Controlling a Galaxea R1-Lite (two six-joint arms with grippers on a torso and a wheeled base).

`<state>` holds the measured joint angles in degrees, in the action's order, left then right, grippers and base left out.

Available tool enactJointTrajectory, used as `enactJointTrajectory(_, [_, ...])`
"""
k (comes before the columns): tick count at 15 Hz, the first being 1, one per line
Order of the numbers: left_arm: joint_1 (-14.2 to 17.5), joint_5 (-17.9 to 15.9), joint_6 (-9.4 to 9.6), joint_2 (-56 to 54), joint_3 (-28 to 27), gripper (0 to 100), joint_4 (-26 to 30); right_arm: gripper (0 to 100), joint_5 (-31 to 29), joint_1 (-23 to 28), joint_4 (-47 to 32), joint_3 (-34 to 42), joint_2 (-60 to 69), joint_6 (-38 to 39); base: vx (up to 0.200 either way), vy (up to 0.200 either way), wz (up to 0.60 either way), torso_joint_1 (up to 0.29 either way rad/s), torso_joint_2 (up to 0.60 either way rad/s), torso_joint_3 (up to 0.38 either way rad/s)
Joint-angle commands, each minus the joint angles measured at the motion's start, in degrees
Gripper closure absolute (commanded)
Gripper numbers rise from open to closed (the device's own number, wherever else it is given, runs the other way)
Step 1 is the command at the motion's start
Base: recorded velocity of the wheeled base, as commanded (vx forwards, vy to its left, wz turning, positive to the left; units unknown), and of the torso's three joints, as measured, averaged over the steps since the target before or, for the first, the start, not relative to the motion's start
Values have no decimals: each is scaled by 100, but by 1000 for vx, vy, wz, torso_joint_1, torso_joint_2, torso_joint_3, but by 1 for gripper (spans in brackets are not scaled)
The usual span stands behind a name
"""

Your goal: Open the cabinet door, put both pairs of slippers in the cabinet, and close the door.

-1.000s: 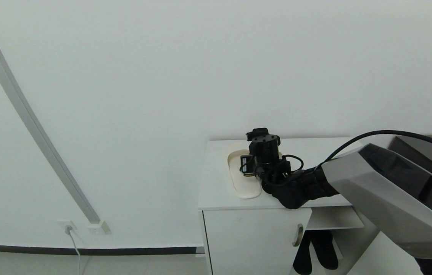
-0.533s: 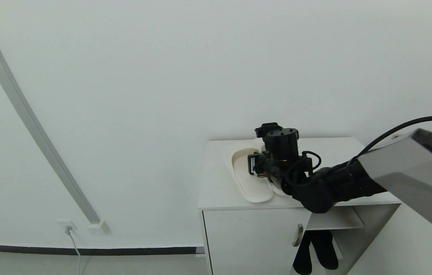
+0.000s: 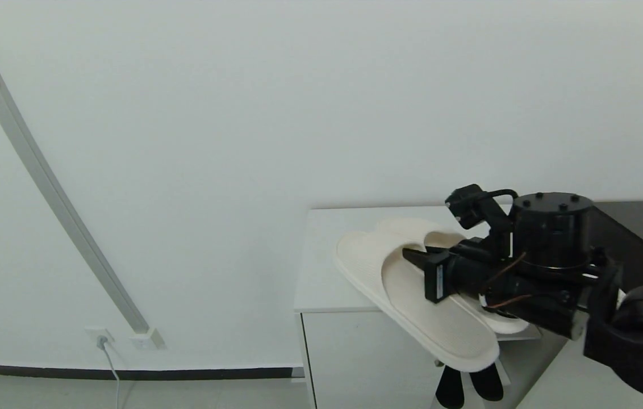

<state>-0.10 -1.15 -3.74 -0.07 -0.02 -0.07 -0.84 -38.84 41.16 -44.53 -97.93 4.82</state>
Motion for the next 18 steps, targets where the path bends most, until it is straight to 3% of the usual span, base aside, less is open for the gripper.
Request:
enactJointTrajectory(1, [1, 0, -4, 7, 2, 100, -1, 100, 392, -185, -661, 516, 1162, -16, 0, 0, 0, 0, 0, 0])
enactJointTrajectory(3, [1, 0, 5, 7, 2, 100, -1, 100, 392, -229, -1242, 454, 1434, -7, 0, 0, 0, 0, 0, 0])
enactJointTrajectory(10, [1, 0, -4, 7, 2, 100, -1, 100, 374, -256, -1277, 525, 1232, -7, 0, 0, 0, 0, 0, 0])
enactJointTrajectory(18, [1, 0, -12, 7, 2, 100, -1, 100, 365, -308, -1268, 586, 1197, -16, -200, 0, 0, 5, 1, 3])
